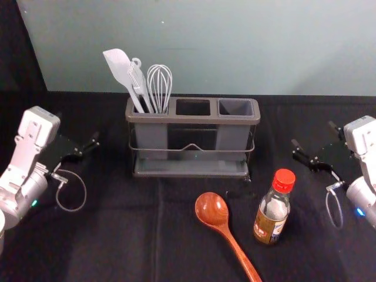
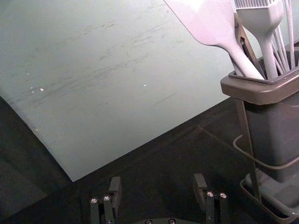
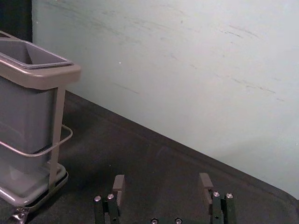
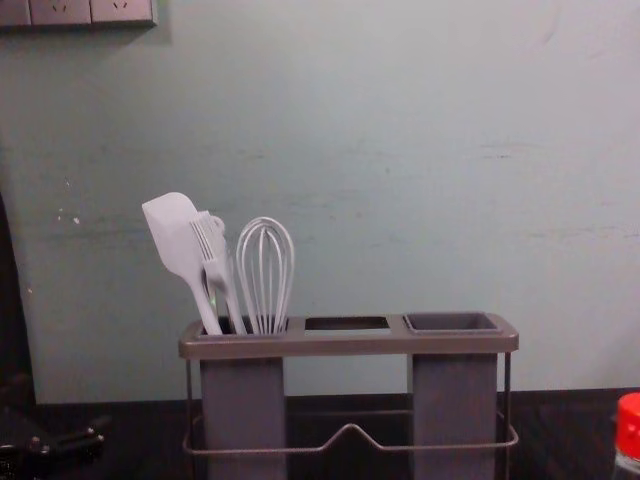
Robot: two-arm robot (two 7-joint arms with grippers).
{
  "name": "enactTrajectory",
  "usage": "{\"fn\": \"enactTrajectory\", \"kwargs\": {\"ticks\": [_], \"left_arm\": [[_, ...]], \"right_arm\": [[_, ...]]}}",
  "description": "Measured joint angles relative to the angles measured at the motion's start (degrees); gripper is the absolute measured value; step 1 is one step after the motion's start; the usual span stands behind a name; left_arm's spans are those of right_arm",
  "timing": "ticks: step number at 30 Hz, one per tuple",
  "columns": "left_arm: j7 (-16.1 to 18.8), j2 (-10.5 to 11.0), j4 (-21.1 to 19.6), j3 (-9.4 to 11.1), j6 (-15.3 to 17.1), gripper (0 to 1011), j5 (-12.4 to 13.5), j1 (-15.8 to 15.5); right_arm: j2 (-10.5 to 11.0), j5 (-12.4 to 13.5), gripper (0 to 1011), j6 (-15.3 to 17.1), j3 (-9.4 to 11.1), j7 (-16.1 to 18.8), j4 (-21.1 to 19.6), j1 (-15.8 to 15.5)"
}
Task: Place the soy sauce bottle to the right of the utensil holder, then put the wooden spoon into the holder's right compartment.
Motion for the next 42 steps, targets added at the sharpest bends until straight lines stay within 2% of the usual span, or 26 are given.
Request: {"fn": "enactTrajectory", "kwargs": {"ticks": [22,31,42], "left_arm": [[0.00,0.00,0.00,0.00,0.00,1005,0.00,0.00],[0.00,0.00,0.00,0.00,0.00,1005,0.00,0.00],[0.00,0.00,0.00,0.00,0.00,1005,0.00,0.00]], "right_arm": [[0.07,-0.13,1002,0.00,0.21,0.02,-0.22,-0.21],[2.71,-0.80,1002,-0.16,2.91,0.05,-5.82,-5.34],[8.72,0.19,1002,-1.53,8.00,0.51,-16.82,-16.45]]}}
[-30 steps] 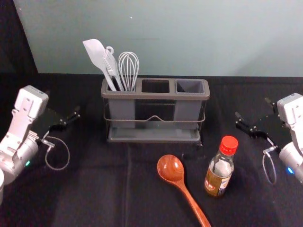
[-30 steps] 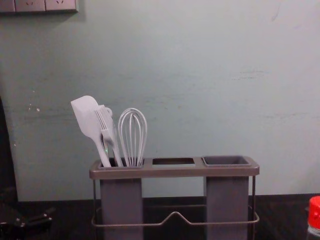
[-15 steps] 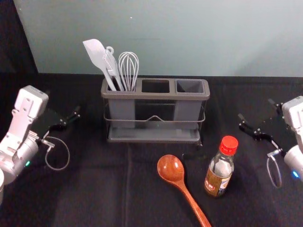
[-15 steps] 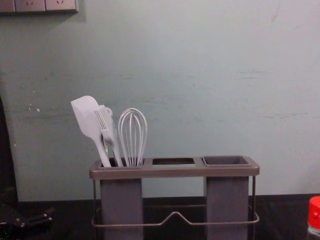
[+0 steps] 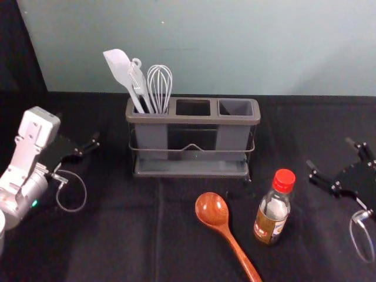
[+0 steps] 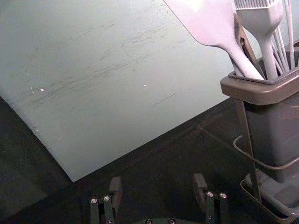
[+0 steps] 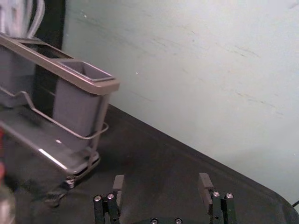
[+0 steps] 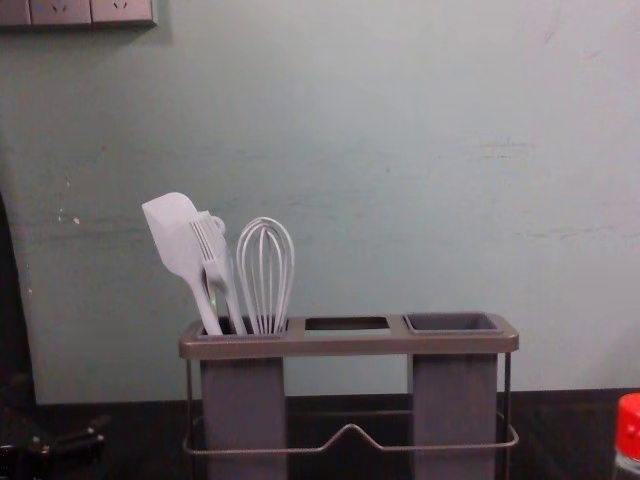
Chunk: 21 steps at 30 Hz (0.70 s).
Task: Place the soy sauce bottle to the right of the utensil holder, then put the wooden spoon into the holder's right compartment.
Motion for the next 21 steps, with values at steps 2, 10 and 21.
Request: {"fn": "enactTrajectory", "kwargs": {"ticks": [2,10,21], "left_arm": [[0.00,0.00,0.00,0.00,0.00,1005,0.00,0.00],[0.00,0.00,0.00,0.00,0.00,1005,0.00,0.00],[0.00,0.00,0.00,0.00,0.00,1005,0.00,0.00]], "right_arm": [[0.84,0.24,1002,-0.17,0.84,0.20,-1.22,-1.59],[4.20,3.93,1002,-3.02,6.34,1.77,-7.08,-9.63],[2.11,18.74,1002,-11.25,9.95,12.50,-9.86,-12.51]]}}
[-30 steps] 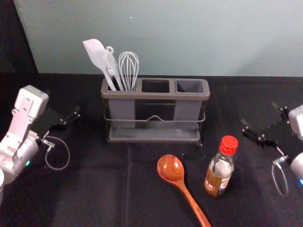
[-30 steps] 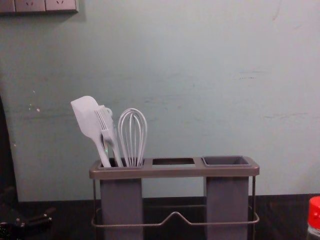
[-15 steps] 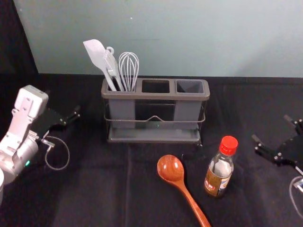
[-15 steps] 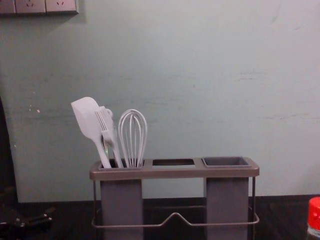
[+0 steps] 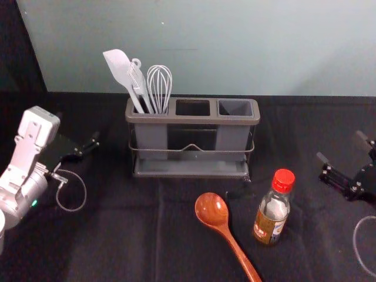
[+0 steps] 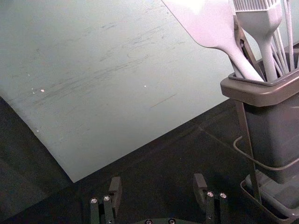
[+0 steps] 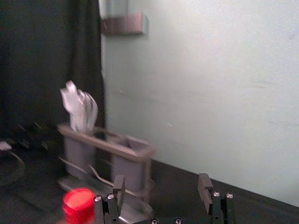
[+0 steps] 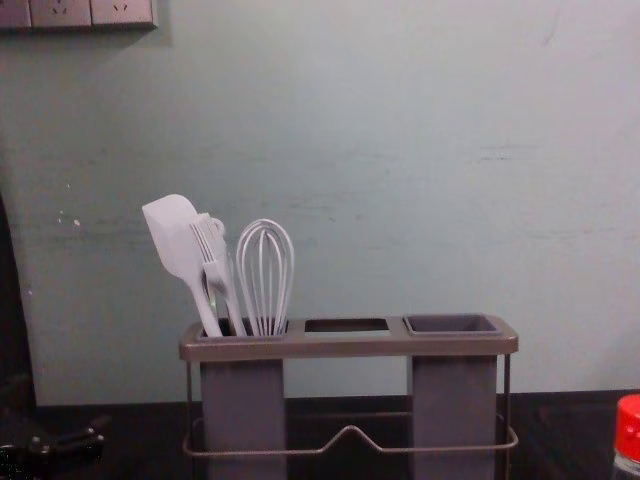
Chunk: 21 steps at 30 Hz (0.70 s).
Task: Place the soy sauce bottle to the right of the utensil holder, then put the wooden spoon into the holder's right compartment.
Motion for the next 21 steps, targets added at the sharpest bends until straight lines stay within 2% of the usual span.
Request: {"fn": "enactTrajectory", "kwargs": {"ticks": [4,8,15,21], "left_arm": [[0.00,0.00,0.00,0.00,0.00,1005,0.00,0.00],[0.00,0.00,0.00,0.00,0.00,1005,0.00,0.00],[0.00,0.00,0.00,0.00,0.00,1005,0.00,0.00],[0.00,0.00,0.00,0.00,0.00,1005,0.00,0.00]], "right_arm": [[-0.86,3.71,1002,-0.59,-0.35,3.66,-1.08,0.16],[-1.61,5.23,1002,-0.35,-1.33,6.11,-1.85,0.61],[-3.15,4.65,1003,1.24,-3.50,8.02,-1.93,1.55],[-5.11,2.65,1002,2.90,-5.23,8.50,-0.33,2.73]]}}
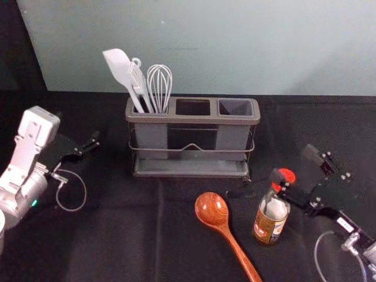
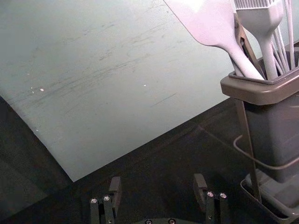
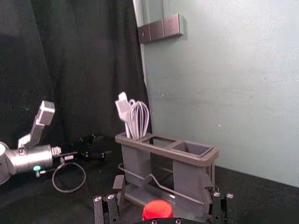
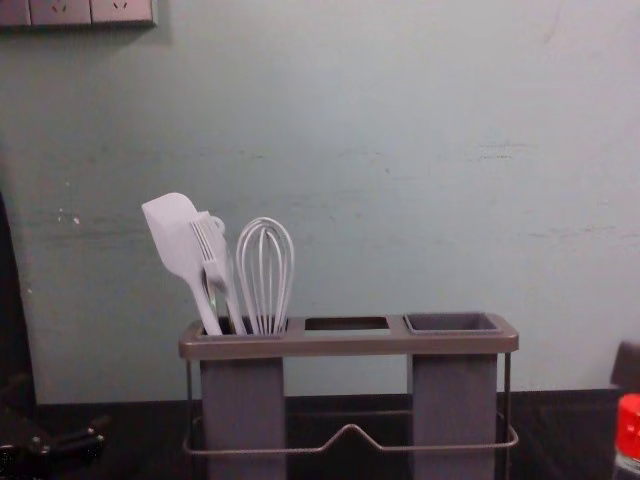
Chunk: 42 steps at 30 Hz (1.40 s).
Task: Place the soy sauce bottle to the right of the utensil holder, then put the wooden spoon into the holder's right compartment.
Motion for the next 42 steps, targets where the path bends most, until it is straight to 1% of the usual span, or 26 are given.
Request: {"fn": "enactTrajectory", "kwargs": {"ticks": [9,16,20,28,42], "left_arm": [[0.00,0.00,0.00,0.00,0.00,1005,0.00,0.00],[0.00,0.00,0.00,0.00,0.00,1005,0.00,0.00],[0.00,0.00,0.00,0.00,0.00,1005,0.00,0.00],[0.00,0.00,0.00,0.00,0.00,1005,0.00,0.00],[0.00,0.00,0.00,0.00,0.00,1005,0.00,0.00]], "right_arm": [[-1.89,-2.16,1003,1.86,-1.34,0.78,2.17,1.14],[-2.96,-3.64,1002,2.90,-1.79,1.10,2.96,1.72],[-3.71,-5.14,1003,3.35,-1.84,1.17,3.31,2.03],[-4.85,-6.71,1002,3.69,-1.15,1.11,3.56,2.09],[-6.23,-8.47,997,3.59,0.32,1.96,3.47,1.39]]}}
